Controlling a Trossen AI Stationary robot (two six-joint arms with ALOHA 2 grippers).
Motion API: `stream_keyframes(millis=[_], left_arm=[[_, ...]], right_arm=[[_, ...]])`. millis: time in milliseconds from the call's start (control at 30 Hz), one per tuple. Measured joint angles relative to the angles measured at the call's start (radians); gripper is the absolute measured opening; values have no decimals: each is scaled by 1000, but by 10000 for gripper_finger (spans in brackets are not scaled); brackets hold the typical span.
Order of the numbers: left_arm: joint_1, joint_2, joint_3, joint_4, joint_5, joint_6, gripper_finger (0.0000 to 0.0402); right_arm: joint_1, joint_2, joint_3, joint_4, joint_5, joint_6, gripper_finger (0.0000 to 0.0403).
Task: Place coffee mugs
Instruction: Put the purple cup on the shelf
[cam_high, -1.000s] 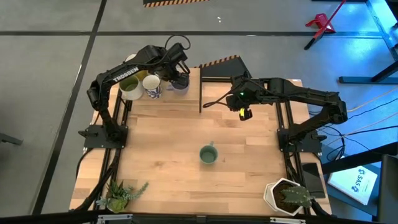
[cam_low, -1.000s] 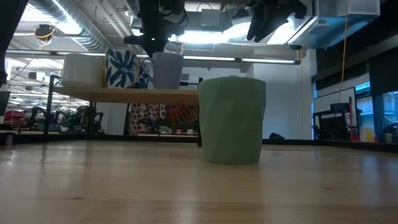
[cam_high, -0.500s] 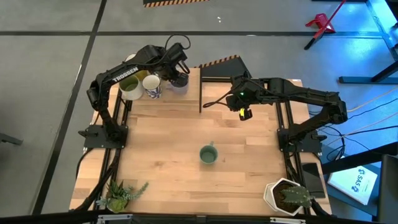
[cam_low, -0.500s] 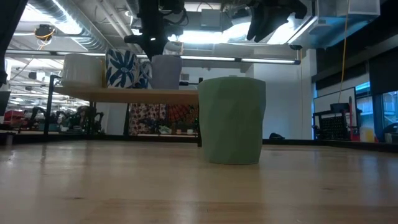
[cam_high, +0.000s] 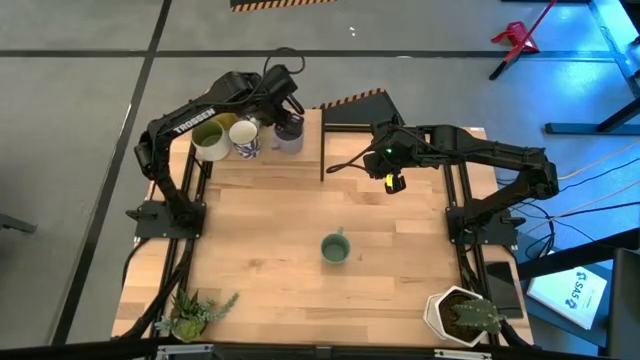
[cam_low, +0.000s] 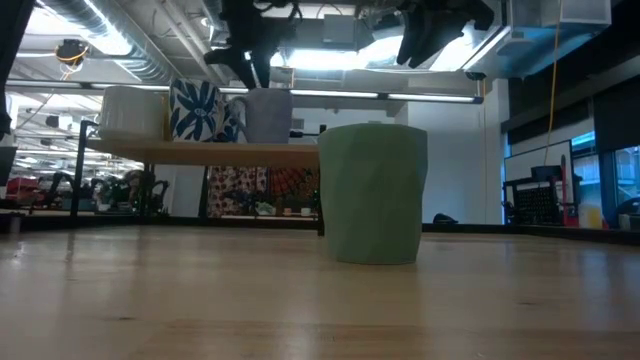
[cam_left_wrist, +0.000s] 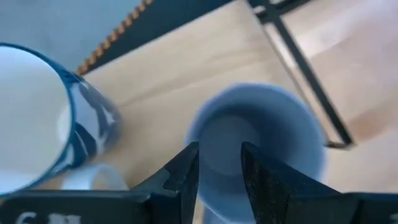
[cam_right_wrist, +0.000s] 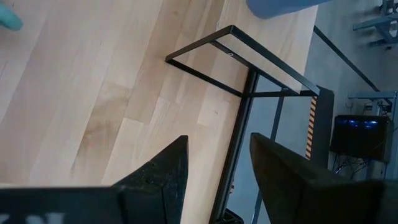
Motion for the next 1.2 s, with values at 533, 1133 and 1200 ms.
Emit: stream_keyframes(millis=[533,1133,1200], left_arm=[[-267,-115,1,9,119,180,7],[-602,-452,1,132,-395,63,1],[-613,-470,1,123,-414,50,1]], right_arm=[[0,0,0,25,-11,1,162],[1,289,0,747,-192,0,133],[-1,313,0,756,-192,0,99]])
